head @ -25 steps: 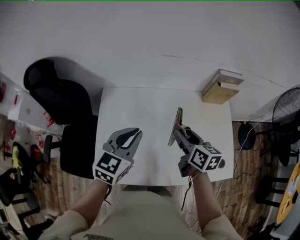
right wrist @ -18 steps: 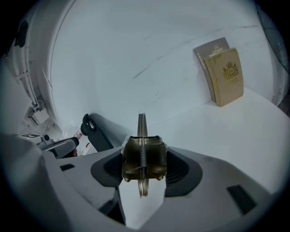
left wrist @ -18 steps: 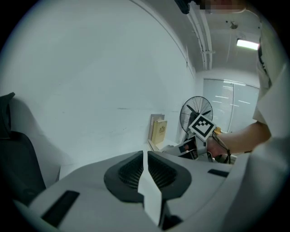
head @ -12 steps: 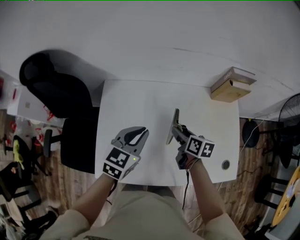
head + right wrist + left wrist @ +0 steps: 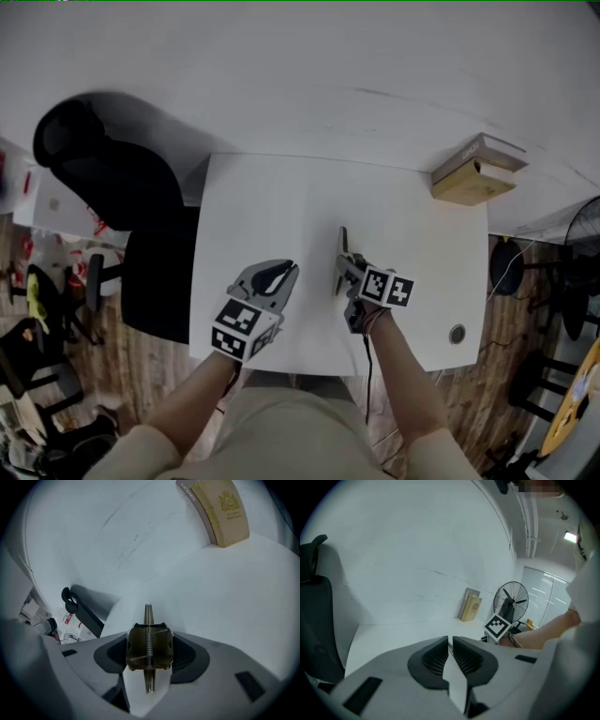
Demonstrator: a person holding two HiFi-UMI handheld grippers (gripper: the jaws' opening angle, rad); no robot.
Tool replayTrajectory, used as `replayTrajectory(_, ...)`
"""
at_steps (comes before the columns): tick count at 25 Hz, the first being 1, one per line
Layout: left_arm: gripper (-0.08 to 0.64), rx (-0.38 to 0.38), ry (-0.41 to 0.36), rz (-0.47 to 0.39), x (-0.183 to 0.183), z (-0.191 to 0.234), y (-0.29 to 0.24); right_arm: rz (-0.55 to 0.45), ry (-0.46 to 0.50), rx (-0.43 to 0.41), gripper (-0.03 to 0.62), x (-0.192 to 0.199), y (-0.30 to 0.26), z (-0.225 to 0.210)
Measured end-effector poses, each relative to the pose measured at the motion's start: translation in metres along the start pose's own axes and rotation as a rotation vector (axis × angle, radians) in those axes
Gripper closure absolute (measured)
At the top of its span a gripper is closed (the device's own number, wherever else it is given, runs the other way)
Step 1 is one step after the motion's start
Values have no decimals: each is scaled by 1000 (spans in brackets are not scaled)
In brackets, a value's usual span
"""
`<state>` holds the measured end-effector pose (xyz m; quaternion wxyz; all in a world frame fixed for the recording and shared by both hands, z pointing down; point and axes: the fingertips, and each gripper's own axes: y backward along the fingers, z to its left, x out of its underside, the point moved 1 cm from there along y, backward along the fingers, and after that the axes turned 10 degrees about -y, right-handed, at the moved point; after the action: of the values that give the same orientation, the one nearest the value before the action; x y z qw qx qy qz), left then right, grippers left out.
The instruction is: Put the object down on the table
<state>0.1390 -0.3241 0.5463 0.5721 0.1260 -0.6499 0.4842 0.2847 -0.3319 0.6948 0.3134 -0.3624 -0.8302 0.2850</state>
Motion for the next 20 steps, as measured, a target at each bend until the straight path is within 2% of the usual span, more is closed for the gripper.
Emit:
replayTrajectory(5, 515, -49, 28, -15, 7, 8, 7, -6, 68, 43, 359, 5, -9, -4)
replayTrajectory(8, 515, -50, 27, -11, 10, 9, 9, -22, 92, 72, 357, 3, -8, -6)
replayTrajectory(11, 514, -52, 28, -18, 11, 7, 13, -20, 184, 152, 353, 4, -7, -13)
replayTrajectory(20, 515, -33, 47, -38, 13, -1, 26, -26, 337, 247, 310, 7, 10, -21)
